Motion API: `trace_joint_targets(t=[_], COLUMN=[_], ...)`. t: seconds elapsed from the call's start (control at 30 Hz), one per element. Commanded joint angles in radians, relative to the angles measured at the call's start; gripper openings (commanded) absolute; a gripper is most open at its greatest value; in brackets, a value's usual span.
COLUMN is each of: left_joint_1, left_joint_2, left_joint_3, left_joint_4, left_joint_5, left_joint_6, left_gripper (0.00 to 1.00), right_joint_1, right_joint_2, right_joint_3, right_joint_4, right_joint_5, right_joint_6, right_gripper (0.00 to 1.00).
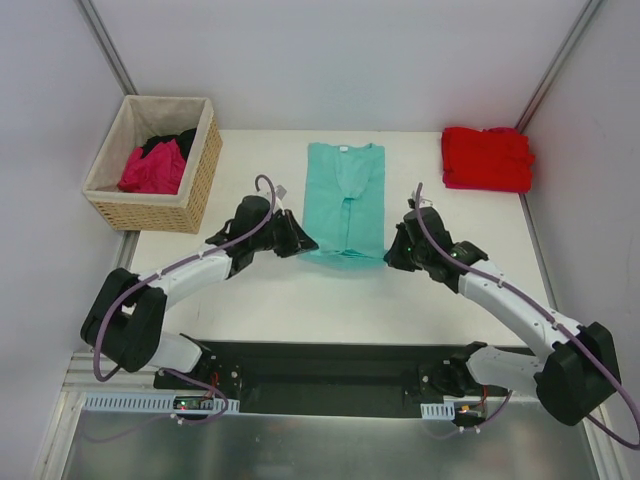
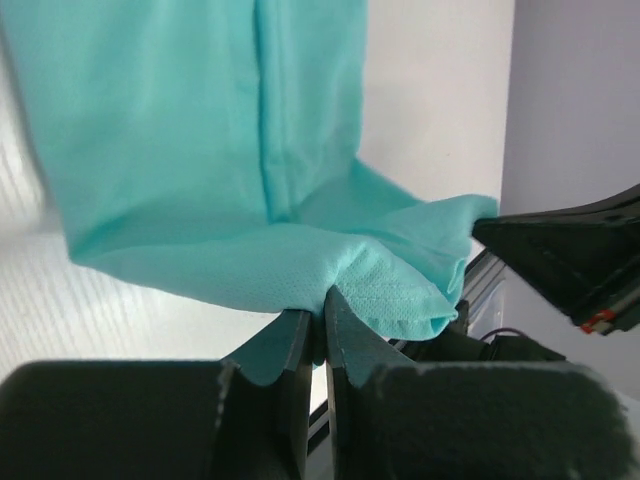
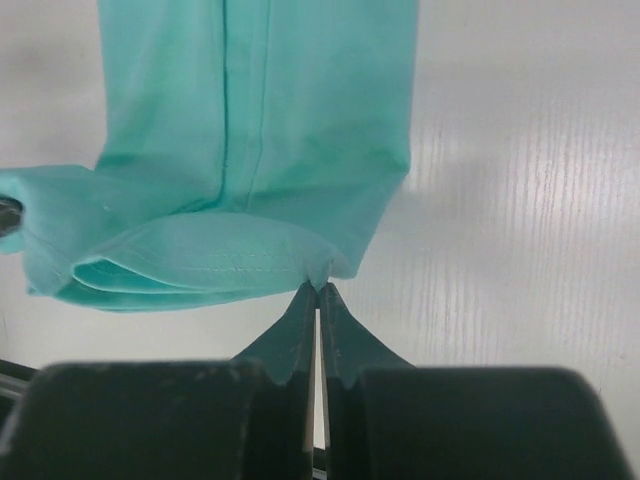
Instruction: Fold and stack the t-shirts
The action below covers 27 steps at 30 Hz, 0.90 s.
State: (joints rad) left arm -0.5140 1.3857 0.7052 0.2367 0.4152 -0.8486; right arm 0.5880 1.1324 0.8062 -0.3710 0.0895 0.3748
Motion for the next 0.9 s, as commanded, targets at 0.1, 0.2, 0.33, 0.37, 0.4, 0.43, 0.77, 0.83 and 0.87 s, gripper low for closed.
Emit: trace_joint_targets(t=[0.1,0.2,0.33,0.37,0.4,0.43,0.77,0.83,0.87], left_joint_1=[0.035,0.040,0.040,0.040,0.040,0.040,0.083,0.101,0.107], left_joint_2=[0.090,0.142,0.182,0.191,0.194,0.196,0.213,0.222,0.233], left_joint_3=[0.204,0.259,0.286,0.286,0.287,0.286,0.290,0.307,0.313], left_joint_4=[-0.039,-0.053,-0.054,-0.054,-0.054,-0.054,-0.056,-0.057,-0.062], left_joint_5=[0.071,0.096,0.106,0.106,0.103,0.103,0.091,0.094,0.093], left_joint_6=[0.045,0.051,0.048,0.049,0.052,0.054,0.062,0.063,0.066], left_gripper=[0.08,0.08,0.08,0.08,0.08,0.08,0.07,0.07,0.06], right_joint_1=[-0.043,-0.062,-0.088,-0.096,-0.100,-0.105,-0.151,-0.157,-0.159], right_joint_2=[0.069,0.098,0.136,0.144,0.153,0.171,0.283,0.303,0.309], right_joint_3=[0.071,0.102,0.148,0.159,0.180,0.189,0.300,0.313,0.324], right_joint_4=[0.056,0.061,0.064,0.064,0.063,0.063,0.063,0.063,0.063], right_joint_5=[-0.020,-0.031,-0.054,-0.059,-0.062,-0.063,-0.080,-0.080,-0.080], right_joint_6=[-0.036,-0.043,-0.056,-0.062,-0.063,-0.066,-0.088,-0.094,-0.094], right_gripper=[0.01,0.01,0.01,0.01,0.01,0.01,0.01,0.01,0.01])
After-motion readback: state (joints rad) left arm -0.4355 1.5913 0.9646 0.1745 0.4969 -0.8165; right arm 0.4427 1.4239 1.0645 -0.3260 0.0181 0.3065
